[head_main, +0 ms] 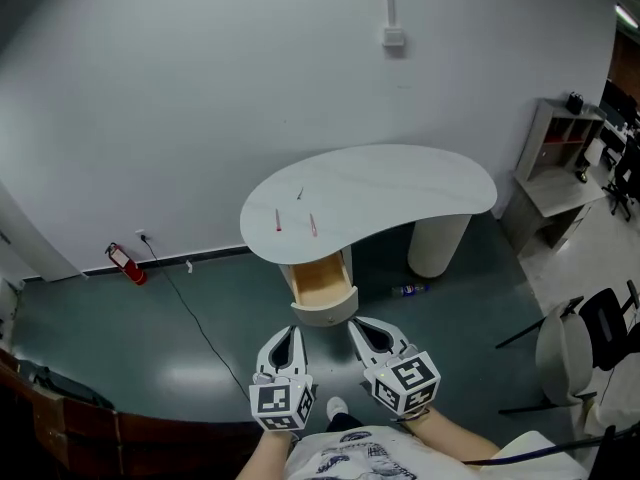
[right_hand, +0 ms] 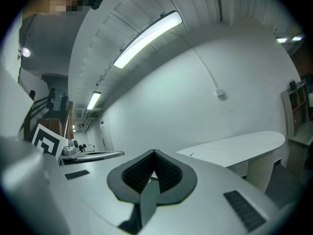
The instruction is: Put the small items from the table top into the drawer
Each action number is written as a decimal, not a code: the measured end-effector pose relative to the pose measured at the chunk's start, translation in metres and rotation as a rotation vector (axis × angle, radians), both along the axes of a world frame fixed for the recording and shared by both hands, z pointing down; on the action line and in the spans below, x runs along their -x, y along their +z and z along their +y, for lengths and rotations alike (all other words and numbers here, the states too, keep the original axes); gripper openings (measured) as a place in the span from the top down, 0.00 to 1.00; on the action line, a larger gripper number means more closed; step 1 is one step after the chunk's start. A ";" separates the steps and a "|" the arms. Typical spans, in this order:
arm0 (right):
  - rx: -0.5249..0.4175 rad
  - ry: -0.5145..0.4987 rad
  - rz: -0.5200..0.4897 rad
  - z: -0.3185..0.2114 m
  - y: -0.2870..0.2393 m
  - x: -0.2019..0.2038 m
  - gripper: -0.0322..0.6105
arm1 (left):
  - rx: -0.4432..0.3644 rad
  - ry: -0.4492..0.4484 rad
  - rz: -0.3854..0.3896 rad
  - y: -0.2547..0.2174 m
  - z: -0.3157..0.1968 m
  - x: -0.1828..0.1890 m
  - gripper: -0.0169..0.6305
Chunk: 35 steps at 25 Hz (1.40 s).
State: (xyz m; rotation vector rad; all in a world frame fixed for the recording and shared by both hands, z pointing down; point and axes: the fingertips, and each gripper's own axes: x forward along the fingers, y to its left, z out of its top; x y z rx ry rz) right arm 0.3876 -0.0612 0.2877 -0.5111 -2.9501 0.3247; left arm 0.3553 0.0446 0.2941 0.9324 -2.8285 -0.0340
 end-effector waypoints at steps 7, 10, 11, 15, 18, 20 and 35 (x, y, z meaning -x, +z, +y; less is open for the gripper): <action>0.003 0.015 0.017 0.016 0.011 0.076 0.92 | -0.002 0.016 0.008 0.009 0.017 0.076 0.94; 0.014 0.021 0.029 0.025 0.017 0.102 0.92 | -0.001 0.024 0.011 0.014 0.027 0.100 0.94; 0.024 0.023 0.034 0.029 0.017 0.110 0.92 | 0.000 0.026 0.013 0.015 0.031 0.108 0.94; 0.043 0.032 0.034 0.041 0.009 0.144 0.92 | -0.007 0.021 0.023 0.015 0.048 0.142 0.94; 0.042 0.033 0.037 0.045 0.007 0.159 0.92 | -0.023 0.016 0.034 0.017 0.054 0.160 0.94; 0.037 0.036 0.045 0.044 0.008 0.166 0.92 | -0.029 0.016 0.036 0.017 0.055 0.169 0.94; 0.049 0.041 0.096 0.029 0.039 0.273 0.92 | -0.009 0.024 0.074 0.043 0.042 0.271 0.94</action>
